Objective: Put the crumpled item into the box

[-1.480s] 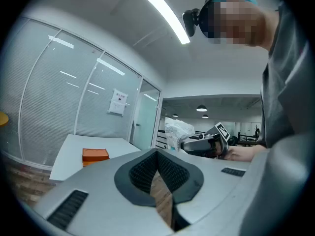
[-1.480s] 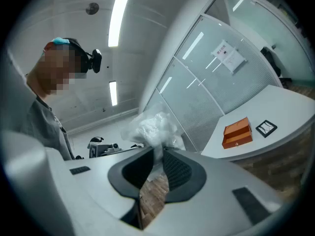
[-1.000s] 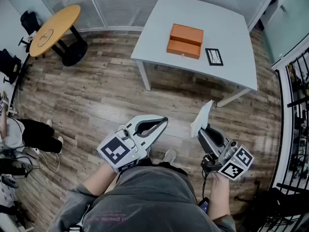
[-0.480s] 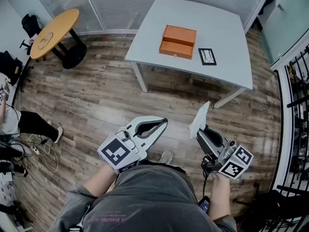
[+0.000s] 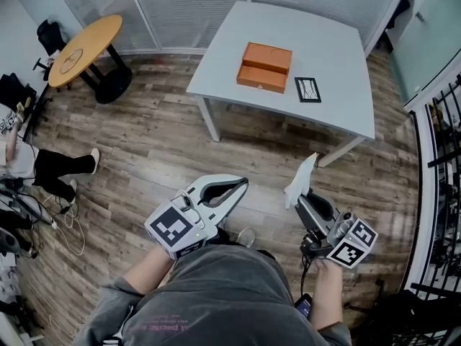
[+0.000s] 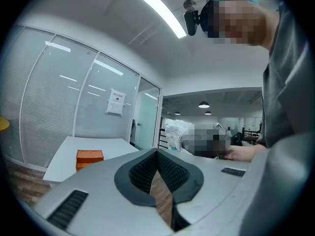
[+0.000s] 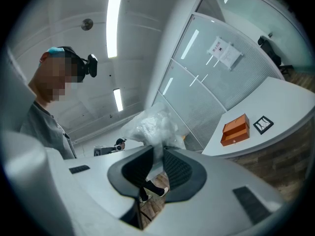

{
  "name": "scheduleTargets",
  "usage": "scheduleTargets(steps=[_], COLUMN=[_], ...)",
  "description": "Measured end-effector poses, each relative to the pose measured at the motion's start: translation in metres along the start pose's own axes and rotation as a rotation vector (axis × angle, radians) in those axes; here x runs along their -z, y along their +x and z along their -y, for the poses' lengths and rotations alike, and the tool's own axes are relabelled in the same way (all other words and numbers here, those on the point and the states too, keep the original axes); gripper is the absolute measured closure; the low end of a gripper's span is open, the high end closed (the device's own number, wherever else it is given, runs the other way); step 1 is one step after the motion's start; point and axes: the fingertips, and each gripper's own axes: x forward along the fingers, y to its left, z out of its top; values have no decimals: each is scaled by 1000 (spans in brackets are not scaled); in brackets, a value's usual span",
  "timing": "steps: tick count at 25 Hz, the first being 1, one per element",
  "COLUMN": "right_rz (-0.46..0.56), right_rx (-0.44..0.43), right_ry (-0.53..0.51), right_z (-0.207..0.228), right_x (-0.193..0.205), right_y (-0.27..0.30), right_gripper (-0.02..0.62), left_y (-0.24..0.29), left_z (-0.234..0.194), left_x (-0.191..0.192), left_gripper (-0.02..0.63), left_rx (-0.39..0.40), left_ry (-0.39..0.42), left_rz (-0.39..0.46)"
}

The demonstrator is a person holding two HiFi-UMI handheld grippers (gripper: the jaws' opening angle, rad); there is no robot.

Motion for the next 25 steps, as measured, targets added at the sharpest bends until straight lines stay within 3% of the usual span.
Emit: scheduleTargets(steps=[13, 25], right_rz=[-27, -48], right_rx=[26, 26], right_ry=[17, 28], right_z=[30, 74], right_x=[-5, -24], right_y=[27, 115], right_gripper=[525, 525], left_y=[16, 34], left_z=[-39, -137], left_x=[7, 6], left_gripper=[595, 595], left_rx=[9, 6], left_ry=[-31, -72], left_rz=[-1, -14])
